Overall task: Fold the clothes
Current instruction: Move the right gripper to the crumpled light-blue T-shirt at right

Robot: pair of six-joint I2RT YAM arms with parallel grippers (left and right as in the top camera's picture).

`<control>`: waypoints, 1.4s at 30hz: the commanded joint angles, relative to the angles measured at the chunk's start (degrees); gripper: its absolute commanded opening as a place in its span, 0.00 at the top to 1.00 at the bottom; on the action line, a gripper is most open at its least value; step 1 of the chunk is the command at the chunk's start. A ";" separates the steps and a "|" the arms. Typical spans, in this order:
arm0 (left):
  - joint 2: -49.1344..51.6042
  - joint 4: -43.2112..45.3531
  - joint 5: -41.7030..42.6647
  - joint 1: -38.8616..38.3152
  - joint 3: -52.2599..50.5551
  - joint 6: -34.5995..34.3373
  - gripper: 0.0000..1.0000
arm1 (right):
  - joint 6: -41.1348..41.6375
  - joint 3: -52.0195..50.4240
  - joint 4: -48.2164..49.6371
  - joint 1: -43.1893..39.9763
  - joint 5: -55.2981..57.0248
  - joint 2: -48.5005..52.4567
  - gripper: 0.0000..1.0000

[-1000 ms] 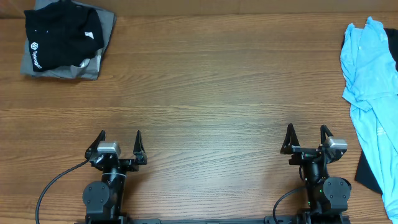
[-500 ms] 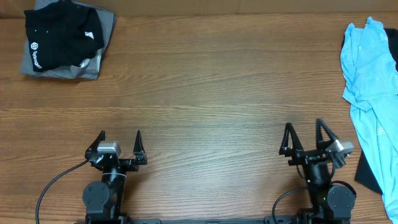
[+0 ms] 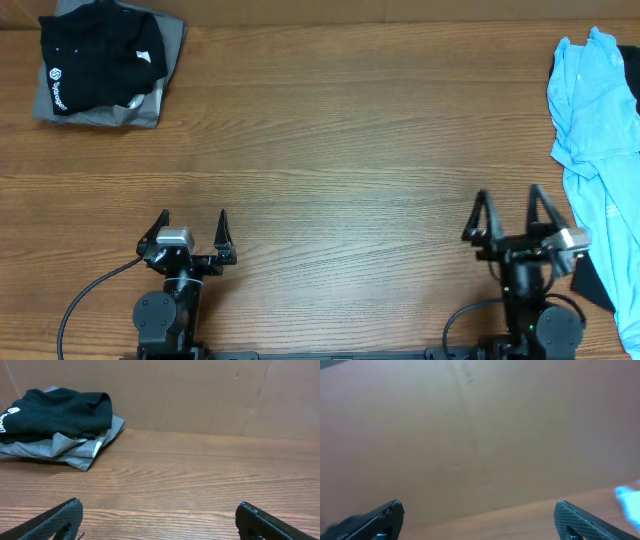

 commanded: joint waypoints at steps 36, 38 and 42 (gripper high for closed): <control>-0.52 -0.09 0.57 -0.24 -0.20 1.11 0.00 | -18.53 73.26 -42.58 -23.56 16.98 105.59 0.00; -0.52 -0.09 0.57 -0.24 -0.20 1.11 0.00 | -18.53 73.77 -41.77 -24.39 16.11 107.19 0.01; -0.52 -0.09 0.57 -0.24 -0.20 1.11 0.00 | -18.56 73.85 -38.12 -25.79 15.74 109.63 0.10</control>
